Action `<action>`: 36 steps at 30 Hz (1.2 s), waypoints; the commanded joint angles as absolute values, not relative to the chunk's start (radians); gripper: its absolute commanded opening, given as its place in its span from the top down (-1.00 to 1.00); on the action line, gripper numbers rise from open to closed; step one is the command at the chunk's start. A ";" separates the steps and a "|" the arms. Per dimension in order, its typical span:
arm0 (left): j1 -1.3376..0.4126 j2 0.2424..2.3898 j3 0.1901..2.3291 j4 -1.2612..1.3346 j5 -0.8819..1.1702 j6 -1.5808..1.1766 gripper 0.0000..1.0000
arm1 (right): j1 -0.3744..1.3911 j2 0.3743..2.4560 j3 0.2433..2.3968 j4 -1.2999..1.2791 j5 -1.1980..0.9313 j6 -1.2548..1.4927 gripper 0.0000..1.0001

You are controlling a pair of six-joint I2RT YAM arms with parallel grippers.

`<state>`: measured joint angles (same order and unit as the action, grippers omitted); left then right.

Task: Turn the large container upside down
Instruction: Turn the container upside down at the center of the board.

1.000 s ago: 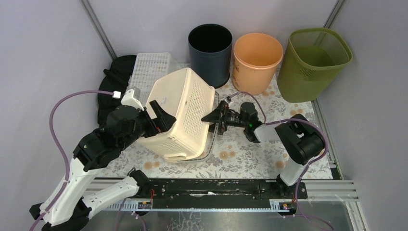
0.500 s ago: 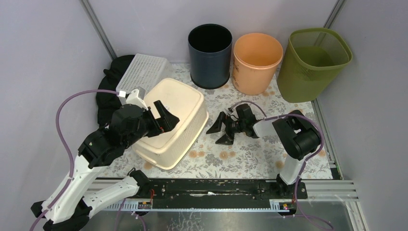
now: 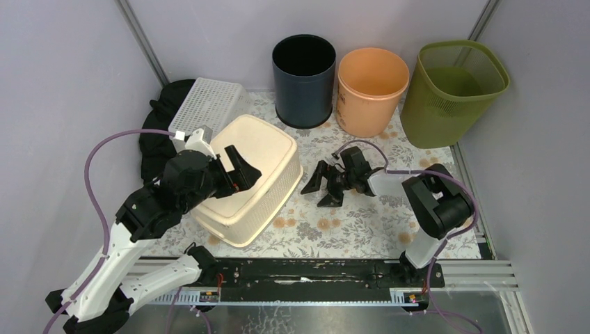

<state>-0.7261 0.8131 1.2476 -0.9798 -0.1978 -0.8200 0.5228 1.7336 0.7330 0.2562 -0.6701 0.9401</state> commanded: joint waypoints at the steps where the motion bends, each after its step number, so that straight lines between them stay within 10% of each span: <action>1: -0.730 0.808 1.238 -0.930 -0.199 -0.827 -1.00 | 0.525 1.622 0.853 0.005 -0.535 0.809 -0.97; 19: -0.731 0.787 1.079 -0.916 -0.063 -0.905 -0.99 | 0.476 1.735 1.517 -0.248 -0.519 0.565 -0.90; 36: -0.749 0.794 1.010 -0.881 -0.015 -0.939 -0.94 | 0.534 1.790 1.544 -0.154 -0.551 0.437 -0.83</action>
